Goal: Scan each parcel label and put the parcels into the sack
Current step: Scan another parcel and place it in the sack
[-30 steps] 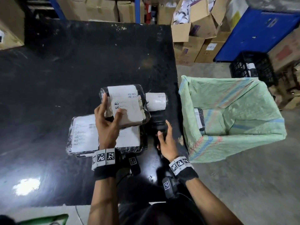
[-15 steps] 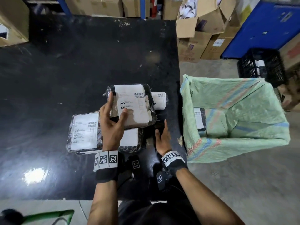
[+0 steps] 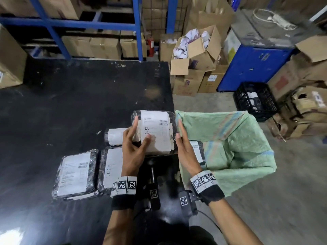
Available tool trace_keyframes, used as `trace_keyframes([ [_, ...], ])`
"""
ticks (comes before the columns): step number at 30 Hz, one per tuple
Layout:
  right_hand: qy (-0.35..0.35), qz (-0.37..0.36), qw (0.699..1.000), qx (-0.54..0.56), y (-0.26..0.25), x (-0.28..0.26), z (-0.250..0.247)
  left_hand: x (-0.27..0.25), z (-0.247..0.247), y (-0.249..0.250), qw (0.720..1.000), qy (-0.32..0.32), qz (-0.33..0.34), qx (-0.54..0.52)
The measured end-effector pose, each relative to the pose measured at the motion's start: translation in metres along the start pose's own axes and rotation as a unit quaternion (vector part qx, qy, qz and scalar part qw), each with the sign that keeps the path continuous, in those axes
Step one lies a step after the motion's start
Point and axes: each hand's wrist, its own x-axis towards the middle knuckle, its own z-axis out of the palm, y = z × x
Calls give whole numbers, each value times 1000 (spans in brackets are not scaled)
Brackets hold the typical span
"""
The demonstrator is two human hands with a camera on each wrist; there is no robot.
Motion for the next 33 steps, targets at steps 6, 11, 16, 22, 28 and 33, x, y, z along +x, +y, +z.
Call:
trace_keyframes([
  [6,7,-31,999,-7,-7,5,-32,5,41,7,999,-43,18,12],
  [11,15,-19,1000,-10,-1,5,-67,4,79,10,998,-69,9,8],
  [16,40,-14,997,-59,14,8,-104,-4,121,-3,996,-83,-10,19],
  [22,42,25,998,-30,36,8,-154,-13,170,-24,993,-99,-2,65],
  [28,27,73,997,-23,67,32,-212,-10,204,-33,961,-146,-1,236],
  [33,11,177,980,-85,100,64,-254,-12,194,-61,899,-138,50,413],
])
